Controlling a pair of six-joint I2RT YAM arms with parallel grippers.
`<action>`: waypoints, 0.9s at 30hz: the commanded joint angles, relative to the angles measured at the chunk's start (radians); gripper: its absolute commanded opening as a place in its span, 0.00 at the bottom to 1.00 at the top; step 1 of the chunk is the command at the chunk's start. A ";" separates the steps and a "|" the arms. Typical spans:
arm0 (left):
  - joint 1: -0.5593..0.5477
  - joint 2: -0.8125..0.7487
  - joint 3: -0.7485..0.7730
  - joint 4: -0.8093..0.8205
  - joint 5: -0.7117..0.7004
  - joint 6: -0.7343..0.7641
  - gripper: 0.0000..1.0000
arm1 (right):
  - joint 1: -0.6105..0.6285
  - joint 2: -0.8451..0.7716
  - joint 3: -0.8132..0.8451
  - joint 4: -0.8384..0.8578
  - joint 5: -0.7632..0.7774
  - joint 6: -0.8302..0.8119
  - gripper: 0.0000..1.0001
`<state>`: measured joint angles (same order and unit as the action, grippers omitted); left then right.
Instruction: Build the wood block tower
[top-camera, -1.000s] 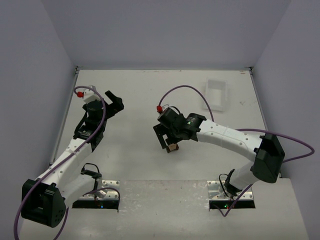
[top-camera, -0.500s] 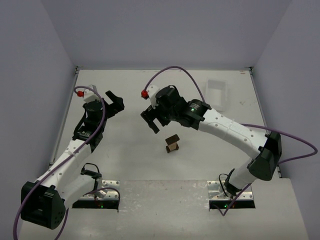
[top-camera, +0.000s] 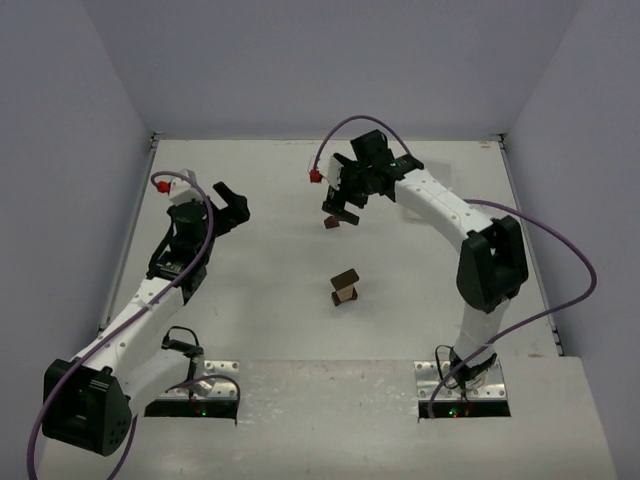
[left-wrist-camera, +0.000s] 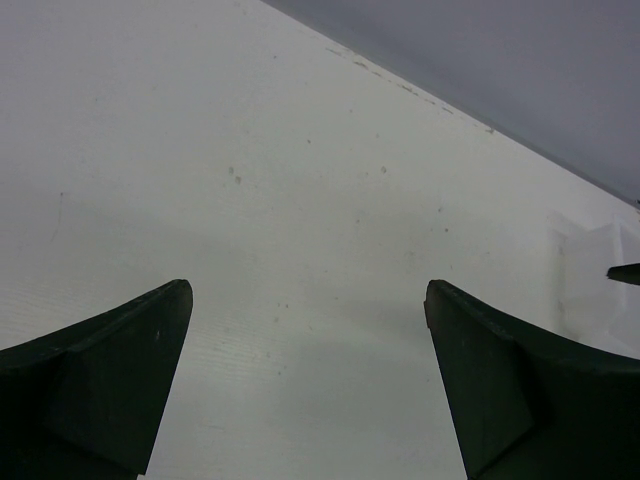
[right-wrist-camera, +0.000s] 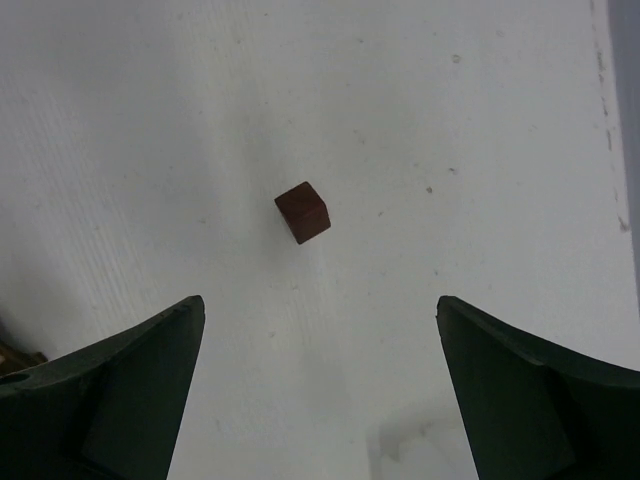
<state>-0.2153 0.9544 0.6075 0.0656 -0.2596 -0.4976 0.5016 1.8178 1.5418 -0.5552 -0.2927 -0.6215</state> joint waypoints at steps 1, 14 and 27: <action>0.001 0.010 0.001 0.063 -0.031 0.015 1.00 | -0.021 0.180 0.110 -0.075 -0.102 -0.312 0.99; 0.001 0.117 0.040 0.094 -0.023 0.036 1.00 | -0.048 0.515 0.346 -0.123 -0.122 -0.320 0.99; 0.001 0.155 0.053 0.099 -0.016 0.041 1.00 | -0.048 0.525 0.331 -0.157 -0.184 -0.320 0.81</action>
<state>-0.2153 1.1017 0.6144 0.1099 -0.2815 -0.4709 0.4522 2.3405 1.8523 -0.6978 -0.4204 -0.9243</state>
